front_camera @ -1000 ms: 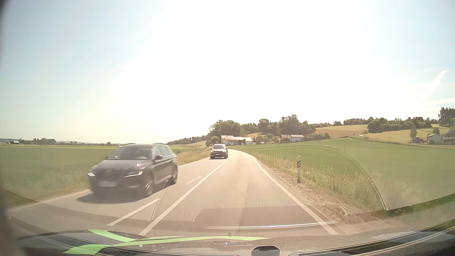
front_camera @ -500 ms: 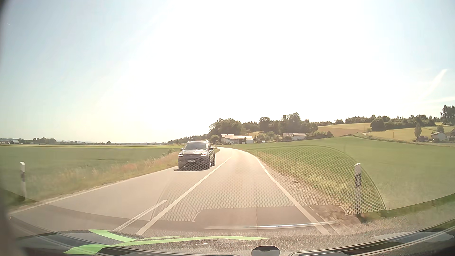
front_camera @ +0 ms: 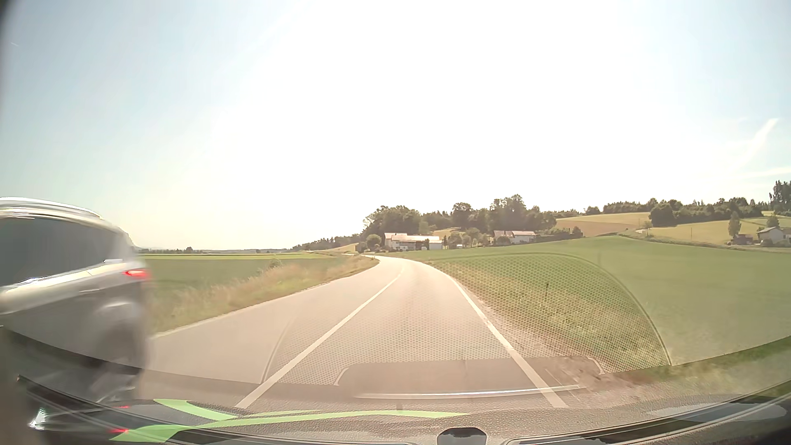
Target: Follow the waypoints while adhering to traffic rules and regulations
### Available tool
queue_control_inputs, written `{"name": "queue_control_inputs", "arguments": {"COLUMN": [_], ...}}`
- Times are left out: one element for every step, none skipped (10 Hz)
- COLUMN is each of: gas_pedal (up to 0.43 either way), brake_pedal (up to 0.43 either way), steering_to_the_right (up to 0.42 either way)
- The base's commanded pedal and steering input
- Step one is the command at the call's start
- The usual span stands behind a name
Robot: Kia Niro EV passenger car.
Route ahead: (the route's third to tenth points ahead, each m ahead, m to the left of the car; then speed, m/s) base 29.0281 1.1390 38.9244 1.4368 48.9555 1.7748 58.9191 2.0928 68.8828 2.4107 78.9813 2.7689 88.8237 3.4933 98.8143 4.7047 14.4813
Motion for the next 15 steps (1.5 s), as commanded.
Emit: {"name": "queue_control_inputs", "arguments": {"gas_pedal": [0.378,0.378,0.378,0.378,0.378,0.409,0.409,0.409,0.409,0.39,0.358,0.358,0.358,0.37,0.37], "brake_pedal": [0.0,0.0,0.0,0.0,0.0,0.0,0.0,0.0,0.0,0.0,0.0,0.0,0.0,0.0,0.0], "steering_to_the_right": [-0.003,-0.003,-0.003,-0.003,-0.003,-0.001,-0.001,-0.001,-0.001,-0.001,-0.001,-0.001,-0.002,-0.002,-0.003]}}
